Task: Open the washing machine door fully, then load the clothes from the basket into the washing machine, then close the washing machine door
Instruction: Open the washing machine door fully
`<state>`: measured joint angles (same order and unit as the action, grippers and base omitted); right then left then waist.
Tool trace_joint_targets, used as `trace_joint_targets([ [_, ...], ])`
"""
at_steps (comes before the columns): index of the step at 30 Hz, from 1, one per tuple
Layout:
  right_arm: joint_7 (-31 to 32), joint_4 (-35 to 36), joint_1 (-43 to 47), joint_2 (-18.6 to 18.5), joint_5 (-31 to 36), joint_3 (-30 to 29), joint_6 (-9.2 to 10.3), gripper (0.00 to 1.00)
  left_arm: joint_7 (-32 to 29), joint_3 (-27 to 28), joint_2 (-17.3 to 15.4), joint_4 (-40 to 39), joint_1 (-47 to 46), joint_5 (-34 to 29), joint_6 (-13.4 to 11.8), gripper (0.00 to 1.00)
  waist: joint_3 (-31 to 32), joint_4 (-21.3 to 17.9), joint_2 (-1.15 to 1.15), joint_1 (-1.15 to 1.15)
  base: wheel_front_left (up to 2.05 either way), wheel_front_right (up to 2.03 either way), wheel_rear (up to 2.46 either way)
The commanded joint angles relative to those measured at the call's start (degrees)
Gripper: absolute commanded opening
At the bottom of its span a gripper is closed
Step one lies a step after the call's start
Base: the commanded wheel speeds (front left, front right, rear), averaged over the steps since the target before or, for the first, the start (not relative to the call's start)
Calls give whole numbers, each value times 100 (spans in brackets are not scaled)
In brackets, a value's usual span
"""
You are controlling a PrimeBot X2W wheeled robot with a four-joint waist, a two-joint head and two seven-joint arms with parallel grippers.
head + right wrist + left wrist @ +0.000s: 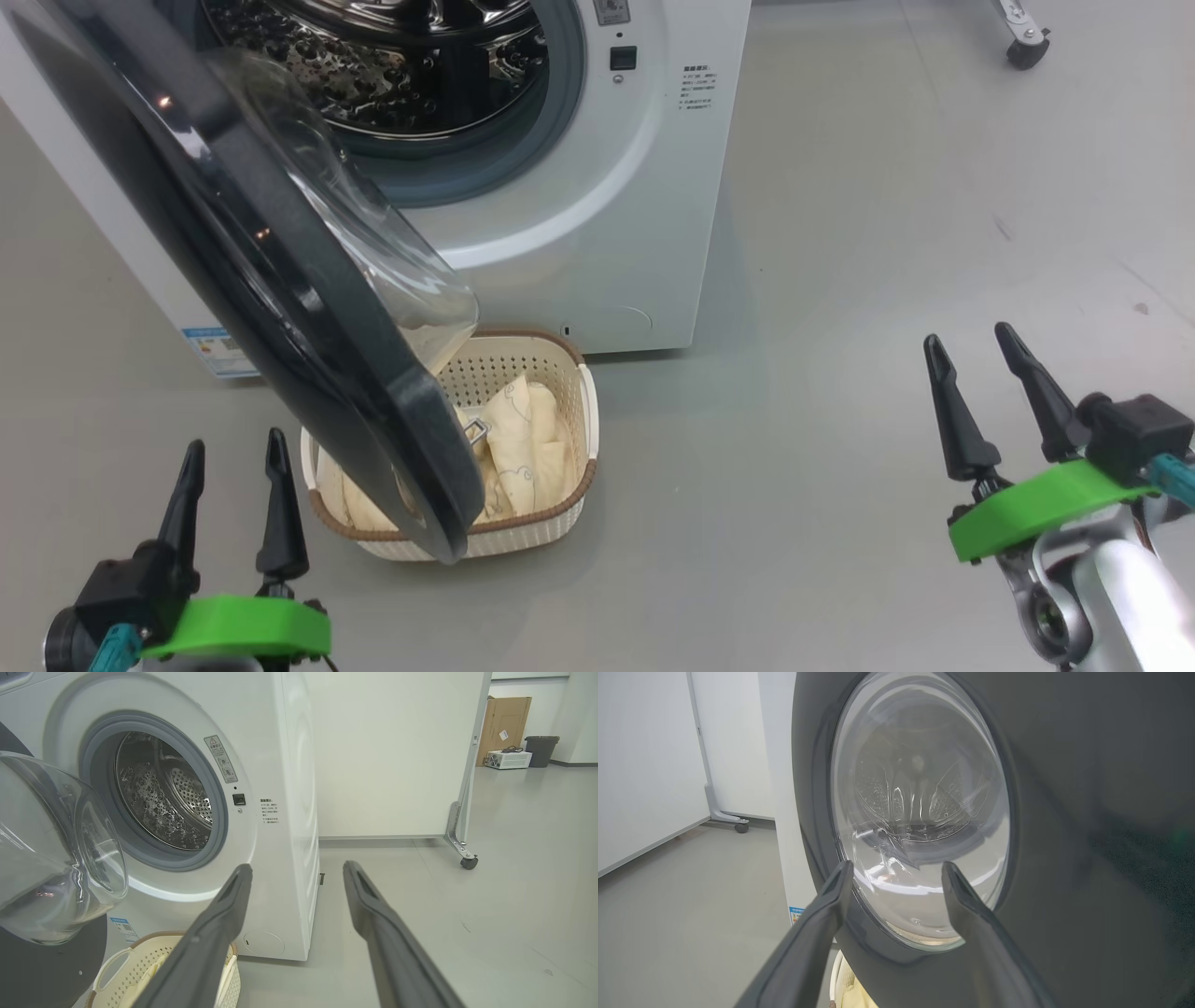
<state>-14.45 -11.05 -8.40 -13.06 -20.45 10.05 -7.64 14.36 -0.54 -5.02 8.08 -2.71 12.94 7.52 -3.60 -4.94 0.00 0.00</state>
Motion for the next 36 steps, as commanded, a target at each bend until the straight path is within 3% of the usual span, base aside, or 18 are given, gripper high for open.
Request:
trace_joint_targets([
  [1, -54, 214, -75, -48, 80, 26, 15, 100, 63, 207, -57, -219, -106, -66, -3, 100, 4, 6, 0, 0, 0, 0, 0],
  [10, -54, 252, 360, 261, 742, -607, 15, 100, 63, 184, -71, -230, 10, -111, -3, 100, 11, 91, 0, 0, 0, 0, 0],
  [36, -54, -38, 459, 443, 1001, -786, 15, 100, 63, 300, 18, -327, 175, -188, -3, 100, -18, 188, 0, 0, 0, 0, 0],
])
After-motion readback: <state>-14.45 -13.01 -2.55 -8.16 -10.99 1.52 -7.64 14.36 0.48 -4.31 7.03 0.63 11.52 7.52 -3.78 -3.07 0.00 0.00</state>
